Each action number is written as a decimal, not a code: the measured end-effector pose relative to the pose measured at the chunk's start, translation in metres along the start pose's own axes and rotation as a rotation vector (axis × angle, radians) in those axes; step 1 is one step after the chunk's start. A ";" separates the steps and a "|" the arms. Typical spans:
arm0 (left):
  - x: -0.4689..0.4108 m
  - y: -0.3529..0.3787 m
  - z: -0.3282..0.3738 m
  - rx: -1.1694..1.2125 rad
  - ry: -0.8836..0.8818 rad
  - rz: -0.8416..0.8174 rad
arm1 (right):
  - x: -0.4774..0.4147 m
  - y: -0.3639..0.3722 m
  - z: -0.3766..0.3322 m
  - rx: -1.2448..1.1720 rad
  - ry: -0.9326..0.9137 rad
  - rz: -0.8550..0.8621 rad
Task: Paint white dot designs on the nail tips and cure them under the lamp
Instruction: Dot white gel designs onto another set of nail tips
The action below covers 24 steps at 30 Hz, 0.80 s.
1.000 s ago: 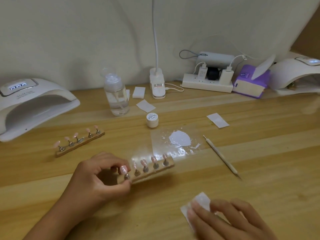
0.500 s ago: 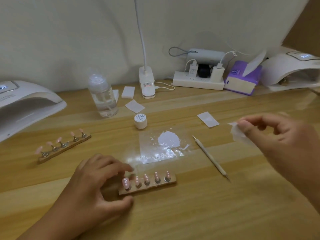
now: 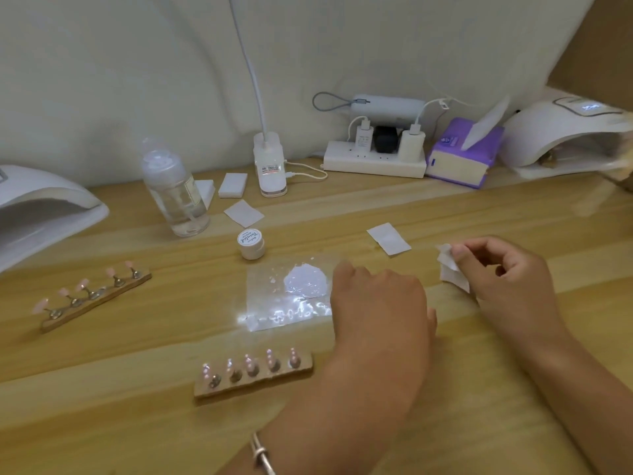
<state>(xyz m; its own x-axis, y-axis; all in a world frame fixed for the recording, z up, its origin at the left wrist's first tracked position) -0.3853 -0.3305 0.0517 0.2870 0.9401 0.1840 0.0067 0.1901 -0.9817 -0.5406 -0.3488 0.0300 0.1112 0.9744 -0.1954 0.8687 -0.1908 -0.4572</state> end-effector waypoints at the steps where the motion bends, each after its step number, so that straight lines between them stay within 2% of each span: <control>1: -0.004 0.007 0.004 -0.024 0.000 -0.041 | 0.001 -0.003 0.000 0.000 -0.003 0.011; 7: -0.003 0.014 0.002 0.059 -0.021 -0.145 | 0.005 -0.003 -0.009 -0.024 -0.042 -0.005; 12: 0.027 0.001 -0.015 0.248 -0.032 -0.039 | 0.007 0.002 -0.002 -0.252 0.019 -0.026; 16: 0.056 0.004 -0.036 0.447 -0.046 0.032 | 0.010 0.033 0.005 -0.571 0.165 -0.213; 19: 0.065 0.005 -0.047 0.580 -0.039 0.053 | 0.015 0.051 -0.001 -0.791 0.199 -0.370; 24: 0.067 0.012 -0.052 0.659 -0.010 0.047 | 0.021 0.065 -0.008 -0.885 0.225 -0.490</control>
<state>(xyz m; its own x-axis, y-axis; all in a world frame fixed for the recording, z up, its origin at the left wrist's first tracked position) -0.3166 -0.2798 0.0500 0.2641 0.9536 0.1448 -0.5946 0.2791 -0.7540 -0.4778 -0.3402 0.0027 -0.3413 0.9387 0.0479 0.8769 0.2996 0.3759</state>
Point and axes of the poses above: each hand's wrist, its own x-axis away from the middle knuckle, its own y-axis out of the palm, z = x × y, the point moved 9 cm from there along -x, towards the middle knuckle, and after that the axes turned 13 degrees about -z, right-handed, at the moved point
